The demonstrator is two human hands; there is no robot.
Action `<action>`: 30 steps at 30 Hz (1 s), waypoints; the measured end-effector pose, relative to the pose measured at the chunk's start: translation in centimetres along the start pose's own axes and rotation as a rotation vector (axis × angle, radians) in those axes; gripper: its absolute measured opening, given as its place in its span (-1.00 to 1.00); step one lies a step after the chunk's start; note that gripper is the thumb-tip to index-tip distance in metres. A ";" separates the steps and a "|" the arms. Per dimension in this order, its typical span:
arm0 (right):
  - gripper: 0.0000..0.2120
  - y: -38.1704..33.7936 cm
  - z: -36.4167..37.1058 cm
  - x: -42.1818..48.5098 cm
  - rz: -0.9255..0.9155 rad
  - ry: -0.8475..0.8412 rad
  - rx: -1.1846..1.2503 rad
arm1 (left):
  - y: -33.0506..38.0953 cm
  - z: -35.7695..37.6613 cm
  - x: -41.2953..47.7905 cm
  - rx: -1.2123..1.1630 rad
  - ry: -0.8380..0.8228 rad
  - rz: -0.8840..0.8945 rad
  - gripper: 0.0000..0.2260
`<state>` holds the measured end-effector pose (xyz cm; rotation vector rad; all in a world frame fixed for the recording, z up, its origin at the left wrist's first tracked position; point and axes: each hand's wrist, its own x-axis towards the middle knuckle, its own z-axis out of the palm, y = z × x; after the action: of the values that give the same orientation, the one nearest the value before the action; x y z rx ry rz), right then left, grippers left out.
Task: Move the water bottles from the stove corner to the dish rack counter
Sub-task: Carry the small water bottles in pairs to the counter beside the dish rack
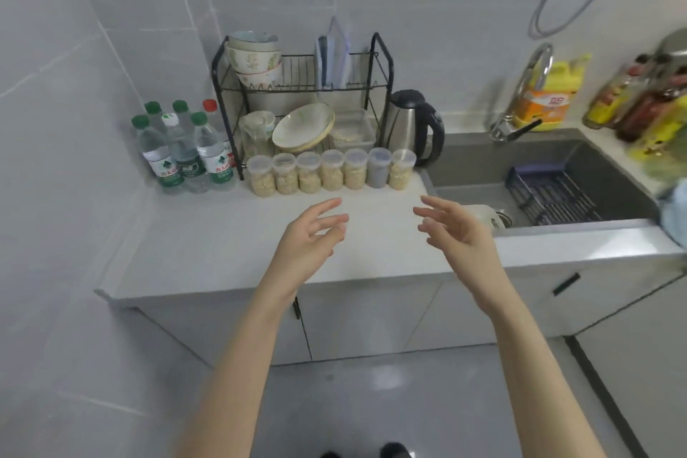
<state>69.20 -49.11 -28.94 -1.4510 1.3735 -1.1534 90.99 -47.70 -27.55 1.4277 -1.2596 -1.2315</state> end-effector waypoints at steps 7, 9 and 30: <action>-0.71 2.1 -12.3 -8.4 0.037 0.278 -0.026 | 2.8 12.8 -1.9 0.048 -0.271 0.066 -0.72; -0.71 2.8 -15.9 -11.3 0.065 0.357 -0.029 | 3.3 16.9 -3.2 0.061 -0.345 0.083 -0.72; -0.72 6.7 -51.8 -46.9 0.207 1.126 -0.090 | 10.3 63.9 -27.6 0.196 -1.185 0.347 -0.68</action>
<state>17.88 -1.26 -26.20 -0.6108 2.2513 -1.8866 25.98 -20.95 -23.82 0.4353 -2.3193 -1.7841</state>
